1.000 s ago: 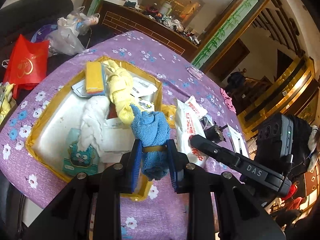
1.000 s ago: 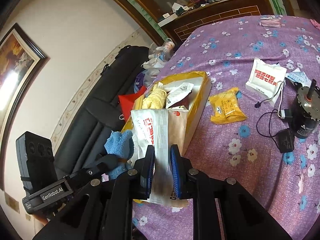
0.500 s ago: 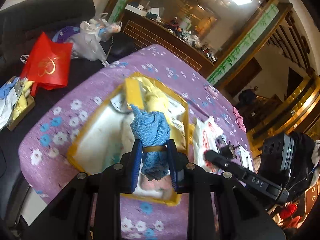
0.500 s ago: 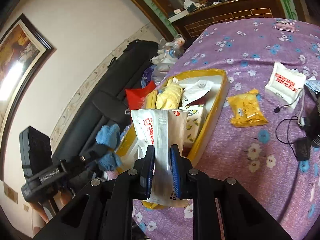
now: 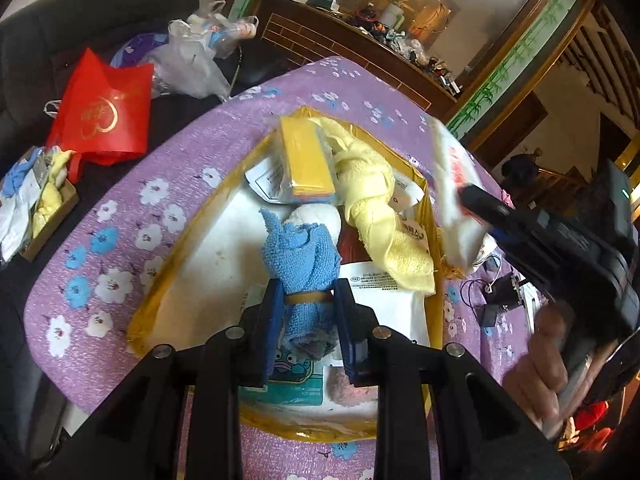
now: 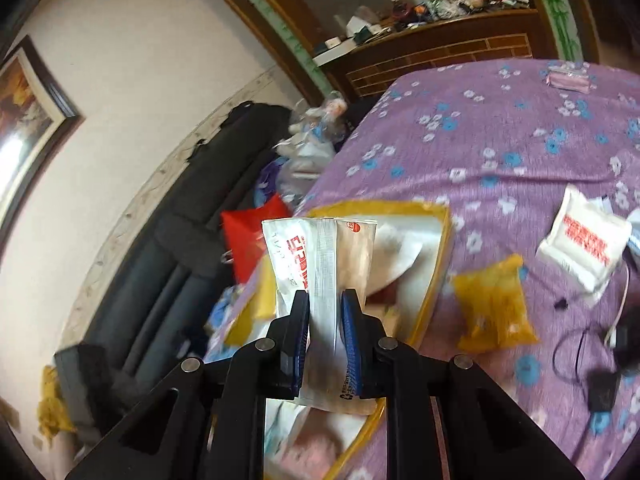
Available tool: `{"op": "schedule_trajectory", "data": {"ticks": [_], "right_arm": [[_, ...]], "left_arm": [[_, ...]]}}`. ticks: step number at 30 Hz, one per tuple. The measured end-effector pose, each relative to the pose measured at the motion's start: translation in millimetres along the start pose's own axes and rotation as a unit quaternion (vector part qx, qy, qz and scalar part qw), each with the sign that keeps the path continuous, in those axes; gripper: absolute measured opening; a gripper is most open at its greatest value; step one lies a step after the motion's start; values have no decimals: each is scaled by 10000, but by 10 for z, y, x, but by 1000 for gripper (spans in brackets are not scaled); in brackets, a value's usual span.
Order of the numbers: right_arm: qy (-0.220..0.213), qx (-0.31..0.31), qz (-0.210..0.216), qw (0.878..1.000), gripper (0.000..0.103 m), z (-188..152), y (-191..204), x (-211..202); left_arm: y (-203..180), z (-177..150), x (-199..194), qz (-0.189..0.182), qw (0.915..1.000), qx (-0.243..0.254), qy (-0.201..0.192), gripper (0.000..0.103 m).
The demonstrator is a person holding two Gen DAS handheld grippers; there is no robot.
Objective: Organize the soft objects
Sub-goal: 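Open both tools to drop the blue towel and packet into the tray, then move both tools back toward the remaining white packets beside the black motor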
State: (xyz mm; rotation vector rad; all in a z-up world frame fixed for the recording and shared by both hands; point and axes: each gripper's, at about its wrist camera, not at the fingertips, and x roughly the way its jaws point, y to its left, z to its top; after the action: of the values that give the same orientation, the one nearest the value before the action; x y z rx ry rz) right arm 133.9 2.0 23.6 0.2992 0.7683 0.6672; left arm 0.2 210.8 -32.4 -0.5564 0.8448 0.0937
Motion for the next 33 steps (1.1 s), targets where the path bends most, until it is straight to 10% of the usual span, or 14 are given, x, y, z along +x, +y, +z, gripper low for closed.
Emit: {"op": "schedule_trajectory", "data": {"ticks": [3,7,10,20,26,33], "right_arm": [[36,-24,-274,9996,20,45,-31,221],[-92,-241,-380,9989,77,-1,-15,275],[-314,-187,-36,9993,78,-33,-2,99],[-502,-585,613,9951,80,-136,-91,-564],[-520,-691,252,9959,85,15,-762,-1325],[-69,418,-485,9979,86,570,-1705,-1423]], "left_arm": [[9,7,21,-68,10000,-13,30,25],[-27,-14,-67,-302,9993,195,-137,45],[-64,-59,-173,-194,9977,327,-568,75],[-436,-146,-533,-473,9917,759,-920,75],[-987,-166,-433,-1174,9842,1225,-508,75],[-1676,-105,-41,-1129,9797,1657,-19,75]]}}
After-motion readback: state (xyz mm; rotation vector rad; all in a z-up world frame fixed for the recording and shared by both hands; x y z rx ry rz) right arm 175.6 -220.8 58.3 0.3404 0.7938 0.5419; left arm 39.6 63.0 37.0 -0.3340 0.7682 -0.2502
